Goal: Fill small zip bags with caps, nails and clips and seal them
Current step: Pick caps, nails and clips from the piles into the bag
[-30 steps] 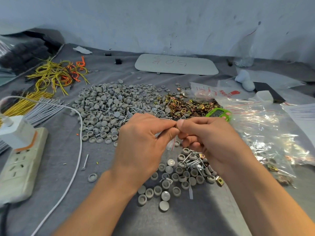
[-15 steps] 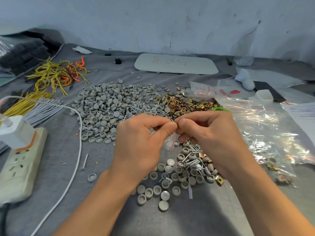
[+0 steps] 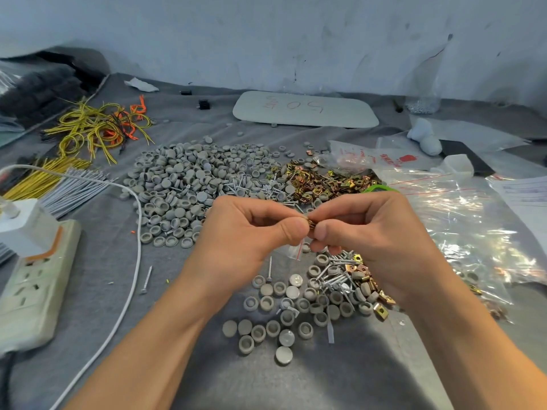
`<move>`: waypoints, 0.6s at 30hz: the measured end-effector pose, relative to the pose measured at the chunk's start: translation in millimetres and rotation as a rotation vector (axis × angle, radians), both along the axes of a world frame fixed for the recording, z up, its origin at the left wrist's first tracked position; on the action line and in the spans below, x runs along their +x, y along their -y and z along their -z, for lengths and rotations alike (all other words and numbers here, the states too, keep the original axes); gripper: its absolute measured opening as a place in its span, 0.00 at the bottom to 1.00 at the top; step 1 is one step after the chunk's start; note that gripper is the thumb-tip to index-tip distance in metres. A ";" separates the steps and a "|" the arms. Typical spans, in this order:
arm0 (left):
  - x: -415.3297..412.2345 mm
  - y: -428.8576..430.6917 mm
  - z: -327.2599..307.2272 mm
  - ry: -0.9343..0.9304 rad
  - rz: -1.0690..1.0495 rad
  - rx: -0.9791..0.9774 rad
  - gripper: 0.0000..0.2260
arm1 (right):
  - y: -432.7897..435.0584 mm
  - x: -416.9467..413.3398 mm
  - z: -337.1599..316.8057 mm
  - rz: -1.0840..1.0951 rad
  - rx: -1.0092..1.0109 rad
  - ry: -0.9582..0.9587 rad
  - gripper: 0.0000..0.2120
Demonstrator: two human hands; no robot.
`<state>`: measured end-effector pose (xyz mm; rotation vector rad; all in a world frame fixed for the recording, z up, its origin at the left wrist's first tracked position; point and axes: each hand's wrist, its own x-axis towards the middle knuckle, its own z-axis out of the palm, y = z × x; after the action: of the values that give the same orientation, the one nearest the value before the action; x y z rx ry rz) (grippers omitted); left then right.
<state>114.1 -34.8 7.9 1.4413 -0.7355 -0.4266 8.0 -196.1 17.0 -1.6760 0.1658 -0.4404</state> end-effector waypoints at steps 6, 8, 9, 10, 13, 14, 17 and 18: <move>-0.7 0.5 -3.3 -0.152 0.022 -0.027 0.07 | -2.0 3.3 2.4 -0.033 0.068 0.067 0.06; -2.1 0.3 -4.2 -0.240 0.039 -0.040 0.10 | -2.8 4.5 3.4 -0.043 0.081 0.084 0.07; -2.6 0.4 -4.4 -0.284 0.045 -0.043 0.11 | -3.2 5.5 3.9 -0.042 0.090 0.091 0.07; -3.0 0.5 -4.9 -0.324 0.048 -0.041 0.10 | -3.6 6.7 4.5 -0.036 0.101 0.100 0.07; -3.1 1.1 -5.2 -0.393 0.044 -0.008 0.07 | -5.9 9.2 5.6 0.015 0.057 0.138 0.07; -3.2 1.3 -5.0 -0.405 0.046 0.009 0.07 | -7.0 9.5 6.5 0.049 -0.005 0.155 0.08; -3.4 1.3 -4.7 -0.421 0.078 0.025 0.09 | -12.7 9.9 7.7 0.164 -0.236 0.223 0.09; -3.8 1.5 -5.6 -0.435 0.095 0.011 0.10 | -14.7 10.2 7.6 0.191 -0.280 0.250 0.09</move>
<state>110.2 -36.3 13.4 1.2661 -0.4496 -0.7893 18.2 -181.4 9.5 -1.8675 0.0825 -0.8436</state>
